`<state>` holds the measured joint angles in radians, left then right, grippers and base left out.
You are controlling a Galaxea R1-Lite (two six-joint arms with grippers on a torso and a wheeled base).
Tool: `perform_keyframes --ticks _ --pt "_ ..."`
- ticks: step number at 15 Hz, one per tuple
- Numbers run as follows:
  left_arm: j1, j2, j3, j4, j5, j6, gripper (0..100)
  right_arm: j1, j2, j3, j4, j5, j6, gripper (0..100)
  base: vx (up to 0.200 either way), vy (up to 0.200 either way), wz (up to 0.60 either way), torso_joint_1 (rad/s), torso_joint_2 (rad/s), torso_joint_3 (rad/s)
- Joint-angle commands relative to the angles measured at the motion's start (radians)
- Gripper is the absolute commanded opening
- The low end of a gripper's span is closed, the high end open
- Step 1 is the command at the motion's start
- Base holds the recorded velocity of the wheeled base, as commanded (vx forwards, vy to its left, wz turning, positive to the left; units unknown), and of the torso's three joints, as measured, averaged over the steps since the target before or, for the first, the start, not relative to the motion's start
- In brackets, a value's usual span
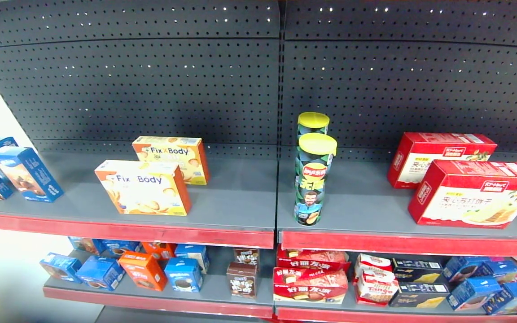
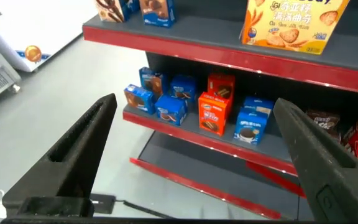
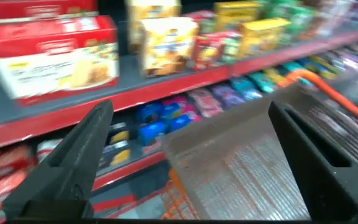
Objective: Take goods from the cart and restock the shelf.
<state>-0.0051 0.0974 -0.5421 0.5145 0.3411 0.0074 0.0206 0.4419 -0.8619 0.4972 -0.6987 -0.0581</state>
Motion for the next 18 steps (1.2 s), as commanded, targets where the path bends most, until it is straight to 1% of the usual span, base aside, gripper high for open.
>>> perform_keyframes --ticks 1,2,4,5,6,7,8,9,10,11,12,13,14,16,17,18 --pt "-0.012 -0.044 0.041 -0.001 -0.025 0.0 100 -0.102 0.011 -0.005 -0.008 0.002 0.003 100 0.0 0.0 0.0 0.0 0.0 0.0" --pt "-0.009 -0.061 0.068 -0.004 -0.093 0.002 100 -0.122 0.0 -0.006 -0.008 0.001 0.003 100 0.0 0.0 0.0 0.0 0.0 0.0" --pt "0.001 -0.087 0.108 -0.002 -0.191 0.005 100 -0.148 -0.008 -0.017 -0.008 0.002 0.003 100 0.0 0.0 0.0 0.0 0.0 0.0" --pt "0.004 -0.097 0.136 -0.004 -0.221 0.016 100 -0.149 -0.009 -0.022 -0.008 0.001 0.003 100 0.0 0.0 0.0 0.0 0.0 0.0" --pt "0.004 -0.097 0.143 -0.005 -0.223 0.019 100 -0.151 -0.009 -0.022 -0.008 -0.001 0.003 100 0.0 0.0 0.0 0.0 0.0 0.0" --pt "0.004 -0.097 0.191 -0.01 -0.209 0.059 100 -0.18 -0.015 -0.035 -0.008 -0.002 0.004 100 0.0 0.0 0.0 0.0 0.0 0.0" --pt "0.004 -0.097 0.212 -0.014 -0.185 0.082 100 -0.199 -0.017 -0.042 -0.008 -0.001 0.004 100 0.0 0.0 0.0 0.0 0.0 0.0" --pt "0.004 -0.097 0.251 -0.047 -0.154 0.1 100 -0.223 -0.029 -0.043 -0.008 -0.001 0.004 100 0.0 0.0 0.0 0.0 0.0 0.0" --pt "0.004 -0.097 0.291 -0.096 -0.142 0.101 100 -0.228 -0.045 -0.04 -0.003 -0.002 0.004 100 0.0 0.0 0.0 0.0 0.0 0.0" --pt "0.004 -0.097 0.341 -0.171 -0.105 0.101 100 -0.229 -0.057 -0.035 0.004 -0.002 0.004 100 0.0 0.0 0.0 0.0 0.0 0.0" --pt "0.004 -0.097 0.404 -0.275 -0.063 0.103 100 -0.228 -0.072 -0.032 0.007 -0.004 0.004 100 0.0 0.0 0.0 0.0 0.0 0.0" --pt "0.004 -0.097 0.452 -0.375 -0.053 0.105 100 -0.228 -0.08 -0.029 0.009 -0.005 0.004 100 0.0 0.0 0.0 0.0 0.0 0.0" --pt "0.004 -0.097 0.481 -0.445 -0.054 0.118 100 -0.228 -0.084 -0.028 0.009 -0.005 0.004 100 0.0 0.0 0.0 0.0 0.0 0.0" --pt "0.004 -0.097 0.518 -0.522 -0.048 0.143 100 -0.228 -0.089 -0.028 0.009 -0.005 0.004 100 0.0 0.0 0.0 0.0 0.0 0.0" --pt "0.004 -0.097 0.542 -0.583 -0.039 0.149 100 -0.228 -0.091 -0.028 0.011 -0.005 0.004 100 0.0 0.0 0.0 0.0 0.0 0.0" --pt "0.004 -0.097 0.542 -0.587 -0.045 0.161 100 -0.228 -0.097 -0.028 0.011 -0.005 0.004 100 0.0 0.0 0.0 0.0 0.0 0.0"
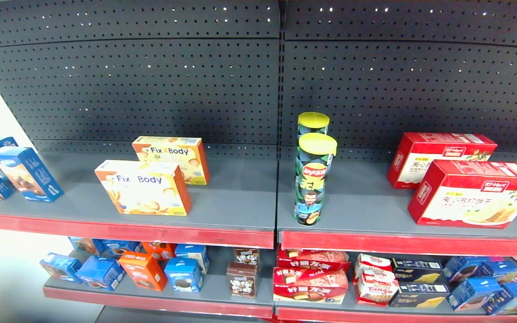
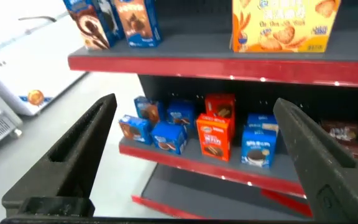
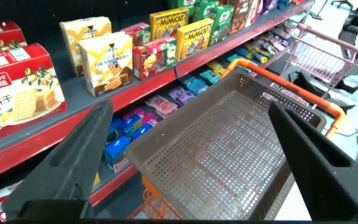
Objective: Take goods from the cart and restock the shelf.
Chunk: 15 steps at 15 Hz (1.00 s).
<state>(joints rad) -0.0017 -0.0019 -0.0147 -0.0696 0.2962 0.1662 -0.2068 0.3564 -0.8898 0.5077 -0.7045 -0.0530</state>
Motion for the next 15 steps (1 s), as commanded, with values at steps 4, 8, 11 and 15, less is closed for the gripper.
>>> perform_keyframes --ticks 4,8,11,15 --pt "0.0 0.002 0.015 0.013 -0.235 -0.016 100 0.001 -0.027 0.018 0.0 0.0 -0.001 100 0.0 0.0 0.0 0.0 0.0 0.0" --pt "0.0 0.002 0.01 0.02 -0.206 -0.008 100 0.003 -0.028 0.014 0.0 -0.001 -0.001 100 0.0 0.0 0.0 0.0 0.0 0.0" --pt "0.0 0.002 0.015 0.008 -0.078 -0.048 100 0.003 -0.03 0.009 0.0 -0.001 -0.001 100 0.0 0.0 0.0 0.0 0.0 0.0" --pt "0.0 0.002 0.013 0.077 -0.339 -0.059 100 0.006 -0.03 0.018 0.0 0.0 -0.002 100 0.0 0.0 0.0 0.0 0.0 0.0"
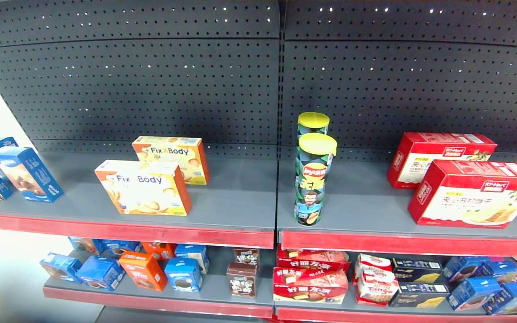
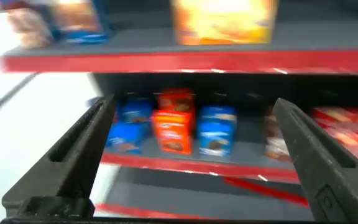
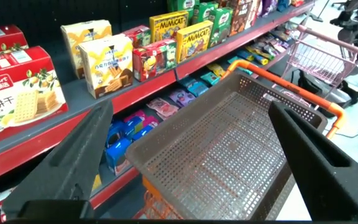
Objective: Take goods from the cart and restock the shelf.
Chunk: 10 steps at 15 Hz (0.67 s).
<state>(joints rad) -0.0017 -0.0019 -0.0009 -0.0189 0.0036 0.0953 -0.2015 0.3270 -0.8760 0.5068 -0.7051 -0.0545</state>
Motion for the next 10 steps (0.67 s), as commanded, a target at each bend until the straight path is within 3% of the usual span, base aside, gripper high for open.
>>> perform_keyframes --ticks 1,4,7,10 --pt "0.0 0.002 0.001 0.013 -0.05 0.035 100 0.002 0.0 0.006 -0.001 0.001 -0.001 100 0.0 0.0 0.0 0.0 0.0 0.0" --pt "0.0 0.002 0.001 0.016 -0.045 0.023 100 0.004 -0.006 0.012 0.001 0.009 -0.001 100 0.0 0.0 0.0 0.0 0.0 0.0" --pt "0.0 0.002 0.001 0.019 -0.031 -0.066 100 0.027 -0.026 0.041 -0.001 0.016 -0.001 100 0.0 0.0 0.0 0.0 0.0 0.0" --pt "0.0 0.002 0.001 0.017 -0.016 -0.078 100 0.108 -0.045 0.068 -0.013 0.019 -0.001 100 0.0 0.0 0.0 0.0 0.0 0.0"
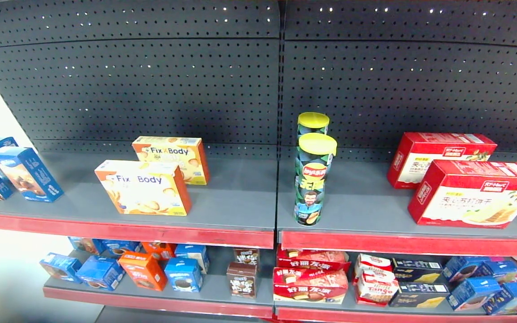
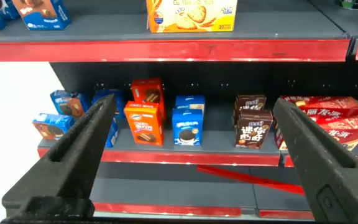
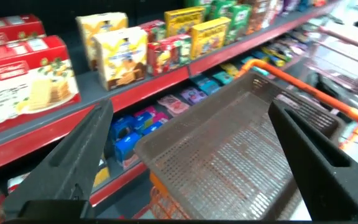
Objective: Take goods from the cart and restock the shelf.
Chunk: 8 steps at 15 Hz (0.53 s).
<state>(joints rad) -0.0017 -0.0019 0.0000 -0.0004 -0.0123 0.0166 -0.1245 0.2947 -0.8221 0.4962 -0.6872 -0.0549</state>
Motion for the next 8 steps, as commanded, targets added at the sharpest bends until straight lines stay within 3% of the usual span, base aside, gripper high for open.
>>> perform_keyframes --ticks 1,5,8 --pt "0.0 0.002 0.0 -0.001 0.0 0.0 100 0.046 -0.015 0.029 -0.004 0.002 0.0 100 0.0 0.0 0.0 0.0 0.0 0.0" --pt "0.0 0.002 0.0 0.0 0.0 0.002 100 0.074 -0.091 0.143 -0.016 0.091 0.0 100 0.0 0.0 0.0 0.0 0.0 0.0" --pt "0.0 0.002 0.0 -0.001 0.0 0.002 100 0.066 -0.169 0.242 -0.03 0.242 -0.005 100 0.0 0.0 0.0 0.0 0.0 0.0"
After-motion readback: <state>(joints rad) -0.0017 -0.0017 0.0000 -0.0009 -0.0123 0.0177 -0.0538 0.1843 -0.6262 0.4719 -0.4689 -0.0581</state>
